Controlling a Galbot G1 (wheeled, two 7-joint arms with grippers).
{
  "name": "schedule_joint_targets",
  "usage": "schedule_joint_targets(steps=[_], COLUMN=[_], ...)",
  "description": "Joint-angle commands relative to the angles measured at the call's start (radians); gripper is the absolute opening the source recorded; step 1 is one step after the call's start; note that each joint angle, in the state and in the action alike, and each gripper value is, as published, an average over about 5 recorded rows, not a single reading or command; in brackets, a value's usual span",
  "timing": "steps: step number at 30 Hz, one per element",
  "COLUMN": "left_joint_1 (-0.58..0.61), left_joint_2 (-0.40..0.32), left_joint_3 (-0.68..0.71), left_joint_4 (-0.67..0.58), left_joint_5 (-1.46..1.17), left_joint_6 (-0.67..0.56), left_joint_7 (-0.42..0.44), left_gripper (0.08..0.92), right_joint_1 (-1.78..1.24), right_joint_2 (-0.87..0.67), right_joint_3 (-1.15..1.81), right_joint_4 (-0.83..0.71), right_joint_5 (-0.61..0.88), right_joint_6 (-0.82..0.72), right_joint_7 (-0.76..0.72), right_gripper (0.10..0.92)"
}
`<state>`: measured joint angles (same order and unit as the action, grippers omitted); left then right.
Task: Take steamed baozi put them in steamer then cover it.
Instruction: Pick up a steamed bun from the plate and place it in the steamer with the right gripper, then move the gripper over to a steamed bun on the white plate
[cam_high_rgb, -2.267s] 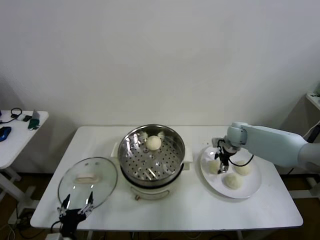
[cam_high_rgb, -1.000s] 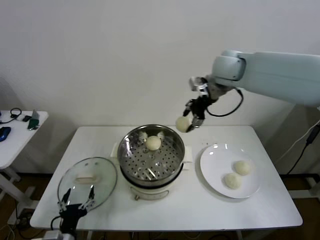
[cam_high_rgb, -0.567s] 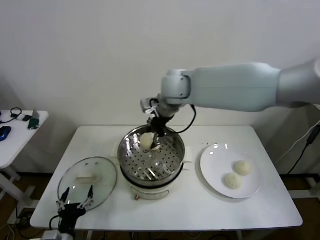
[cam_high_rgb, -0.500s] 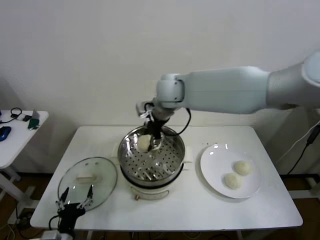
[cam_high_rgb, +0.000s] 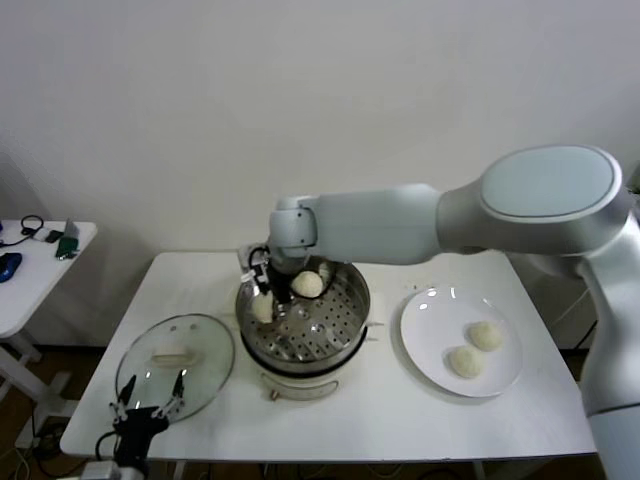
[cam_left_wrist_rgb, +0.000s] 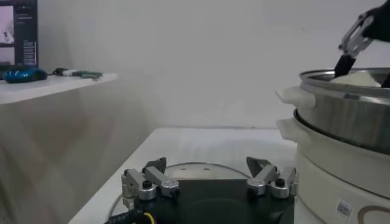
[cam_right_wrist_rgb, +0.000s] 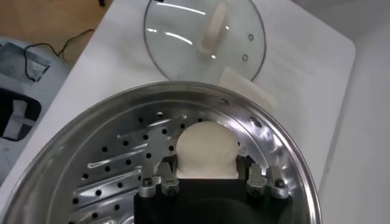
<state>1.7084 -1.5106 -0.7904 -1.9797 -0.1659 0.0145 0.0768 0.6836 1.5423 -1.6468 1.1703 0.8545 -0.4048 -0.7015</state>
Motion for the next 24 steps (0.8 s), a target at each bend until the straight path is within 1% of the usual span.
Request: schedule_joint_targets(steps=[1,4,6,8,12,14,16,20,24], left_joint_1=[0.001,0.003,0.004,0.005,0.005,0.002,-0.003,-0.012,-0.015], left_joint_2=[-0.001,-0.001,-0.002,-0.002,-0.003,-0.003,-0.002,-0.003,0.001], left_joint_3=[0.000,-0.001,-0.001,-0.001,-0.001,0.001,0.003,0.004,0.004], left_joint_4=[0.001,0.000,-0.001,-0.002,-0.004,-0.004,-0.003,0.001,0.010], left_joint_5=[0.000,0.000,-0.001,-0.001,0.001,0.003,0.005,0.005,0.005], left_joint_6=[-0.001,-0.001,-0.001,-0.001,0.000,0.001,0.004,0.010,0.009], left_joint_7=[0.000,-0.001,-0.001,-0.002,-0.002,-0.002,-0.002,-0.002,-0.002], left_gripper=[0.823,0.823,0.823,0.823,0.823,0.823,0.823,0.823,0.823], right_joint_1=[-0.060,-0.048,-0.028,0.004,0.112,0.177,0.232,0.349,0.463], right_joint_2=[0.039,0.023,0.002,-0.027,-0.118,-0.186,-0.272,-0.477,-0.659], right_joint_3=[-0.001,0.006,0.017,0.026,0.000,-0.020,-0.034,-0.076,-0.187], right_joint_4=[-0.060,-0.041,-0.018,0.007,0.068,0.112,0.156,0.221,0.290], right_joint_5=[-0.036,-0.034,-0.024,-0.016,-0.015,-0.008,0.008,0.021,-0.022], right_joint_6=[-0.006,0.003,0.009,0.017,0.054,0.077,0.096,0.145,0.182], right_joint_7=[0.023,0.017,0.009,-0.004,-0.060,-0.100,-0.148,-0.269,-0.340], right_gripper=[0.636,0.636,0.652,0.685,0.779,0.810,0.819,0.822,0.823])
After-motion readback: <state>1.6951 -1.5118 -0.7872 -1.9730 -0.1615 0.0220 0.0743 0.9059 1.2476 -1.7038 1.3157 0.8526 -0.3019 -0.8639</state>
